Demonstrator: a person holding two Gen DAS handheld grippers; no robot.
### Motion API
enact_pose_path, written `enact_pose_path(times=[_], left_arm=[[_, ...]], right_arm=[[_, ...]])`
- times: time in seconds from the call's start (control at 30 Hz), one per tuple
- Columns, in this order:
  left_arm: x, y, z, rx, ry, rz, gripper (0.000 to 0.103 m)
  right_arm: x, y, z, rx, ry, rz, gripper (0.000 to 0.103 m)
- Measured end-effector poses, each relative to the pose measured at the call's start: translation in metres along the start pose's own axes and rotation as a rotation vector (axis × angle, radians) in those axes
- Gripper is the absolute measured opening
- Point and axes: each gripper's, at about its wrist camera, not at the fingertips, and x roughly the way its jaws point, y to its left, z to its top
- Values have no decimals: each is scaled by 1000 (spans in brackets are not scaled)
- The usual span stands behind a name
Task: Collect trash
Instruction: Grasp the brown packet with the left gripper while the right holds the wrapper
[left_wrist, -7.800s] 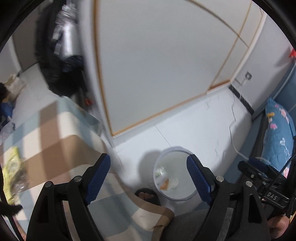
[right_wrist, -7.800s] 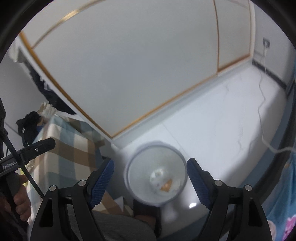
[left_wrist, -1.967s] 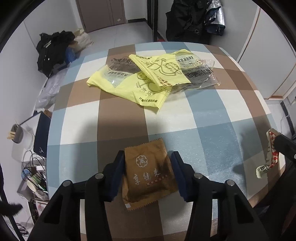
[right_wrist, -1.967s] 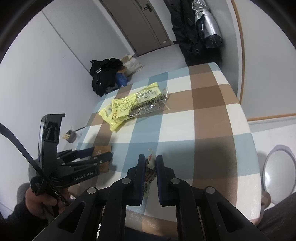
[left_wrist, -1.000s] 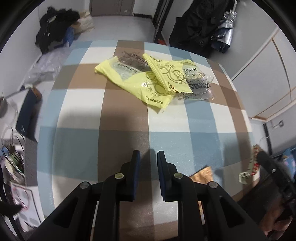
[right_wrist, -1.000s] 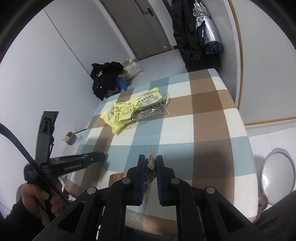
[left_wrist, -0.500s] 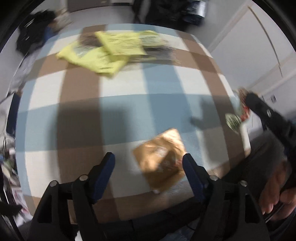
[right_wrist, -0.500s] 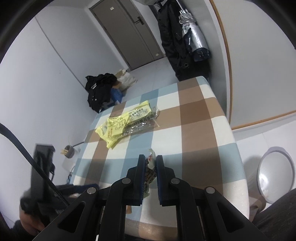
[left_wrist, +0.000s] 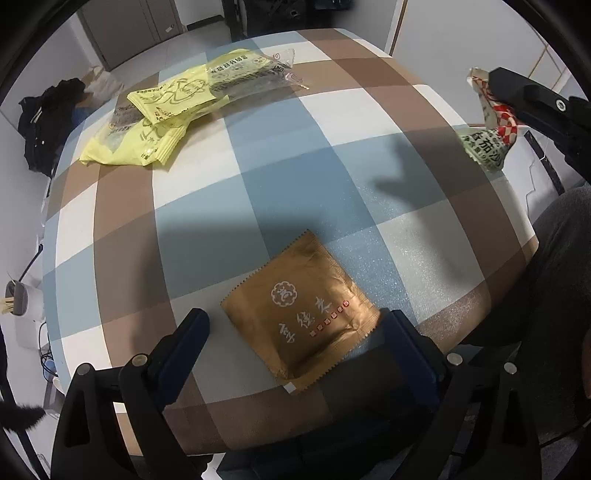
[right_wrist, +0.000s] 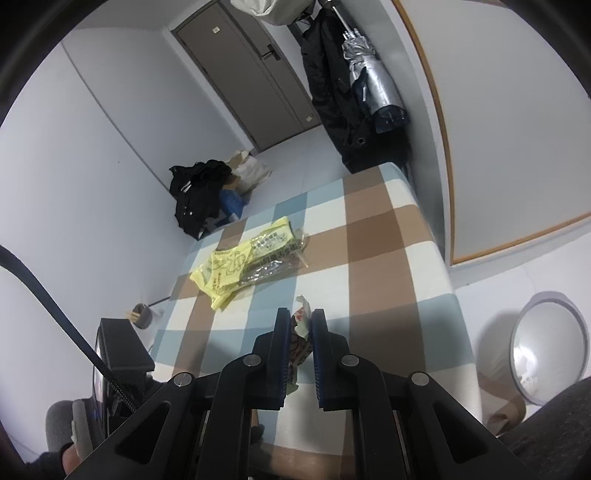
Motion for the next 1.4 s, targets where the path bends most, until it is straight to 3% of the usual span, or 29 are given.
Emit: enact_pose_path(times=[0.2, 0.37, 0.5, 0.63, 0.73, 0.77, 0.8, 0.83, 1.07, 1.23, 1.27, 1.33, 1.37, 1.4], left_arm=[[-5, 11, -2, -36, -24, 6, 72], [-4, 15, -2, -93, -61, 21, 63], [-10, 33, -7, -130, -86, 28, 43], [-9, 40, -5, -156, -97, 2, 38], [-11, 39, -4, -147, -114, 17, 28], [-13, 39, -6, -147, -120, 21, 21], [-14, 40, -7, -149, -124, 18, 5], [-14, 40, -7, -150, -121, 2, 0], [-19, 38, -8, -146, -140, -2, 0], [-17, 54, -5, -242, -96, -64, 0], [-17, 55, -5, -249, -92, -67, 6], [-16, 54, -2, -254, -83, -57, 36], [-17, 53, -1, -256, -85, -57, 60], [-17, 51, 0, -257, -91, -59, 70]], right_arm=[[-5, -3, 1, 7, -9, 6, 11], [-6, -3, 0, -2, -6, 5, 11], [-6, -3, 0, -4, -8, 3, 11], [-6, -3, 0, -5, -9, 4, 11], [-7, -1, -1, -14, -10, 0, 11], [-7, -1, -1, -16, -11, -1, 11], [-7, 0, -1, -17, -11, -2, 11], [-7, 0, -1, -17, -11, -4, 11], [-5, -2, -1, -7, -5, -11, 11], [-5, -2, -1, -1, -10, -11, 11], [-5, -3, -1, 2, -11, -11, 11], [-6, -3, -1, 7, -12, -8, 11], [-6, -4, -1, 10, -13, -7, 11], [-6, -4, -1, 13, -15, -6, 11]])
